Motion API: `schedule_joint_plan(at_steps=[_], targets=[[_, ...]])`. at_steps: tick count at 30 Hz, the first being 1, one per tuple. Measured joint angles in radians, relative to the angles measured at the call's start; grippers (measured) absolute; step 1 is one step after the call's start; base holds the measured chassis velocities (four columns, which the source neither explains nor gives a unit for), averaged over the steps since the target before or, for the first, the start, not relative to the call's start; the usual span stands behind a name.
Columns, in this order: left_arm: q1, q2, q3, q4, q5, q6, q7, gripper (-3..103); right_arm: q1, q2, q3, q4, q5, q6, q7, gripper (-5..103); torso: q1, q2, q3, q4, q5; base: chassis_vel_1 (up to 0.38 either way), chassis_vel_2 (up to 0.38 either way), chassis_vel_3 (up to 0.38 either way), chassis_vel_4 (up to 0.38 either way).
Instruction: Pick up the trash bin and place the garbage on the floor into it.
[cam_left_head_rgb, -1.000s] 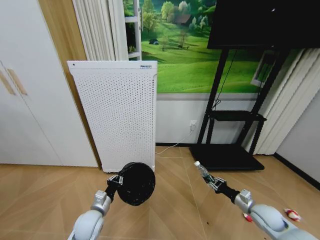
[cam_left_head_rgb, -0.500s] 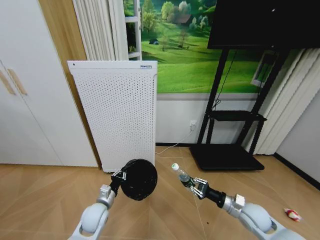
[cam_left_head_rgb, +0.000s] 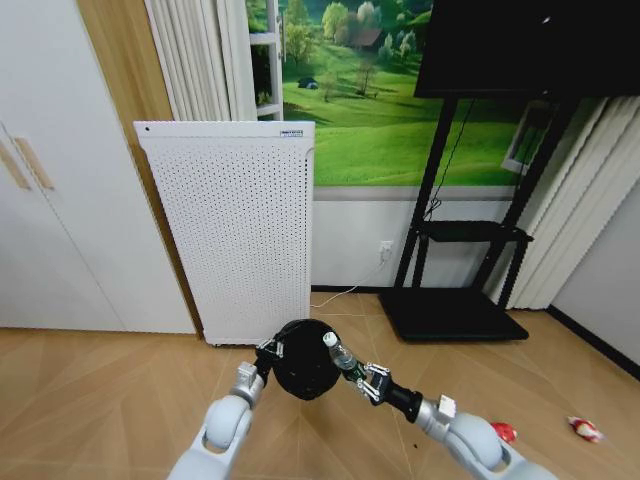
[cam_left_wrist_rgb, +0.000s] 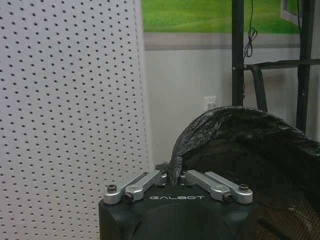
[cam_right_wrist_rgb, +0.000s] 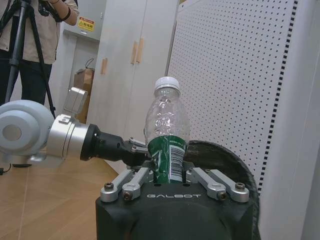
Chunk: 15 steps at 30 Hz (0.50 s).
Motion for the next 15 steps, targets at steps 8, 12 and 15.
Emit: schedule_joint_plan(at_steps=[8, 12, 15], targets=[[0.006, -0.049, 0.048, 0.028, 0.034, -0.002, 0.0, 4, 0.17, 0.057, -0.125, -0.112, -0.013, 0.002, 0.018, 24, 0.0, 0.0, 0.0, 0.0001, 0.0, 0.0, 0.0, 0.0, 0.0], [0.008, -0.054, 0.049, 0.031, 0.04, -0.003, 0.001, 4, 0.187, 0.059, -0.142, -0.121, -0.012, 0.002, 0.029, 24, 0.0, 0.0, 0.0, 0.0, 0.0, 0.0, 0.0, 0.0, 0.0], [0.005, -0.054, 0.044, 0.036, 0.042, -0.005, 0.001, 4, 0.186, 0.06, -0.146, -0.123, -0.017, 0.002, 0.056, 27, 0.0, 0.0, 0.0, -0.0001, 0.0, 0.0, 0.0, 0.0, 0.0]])
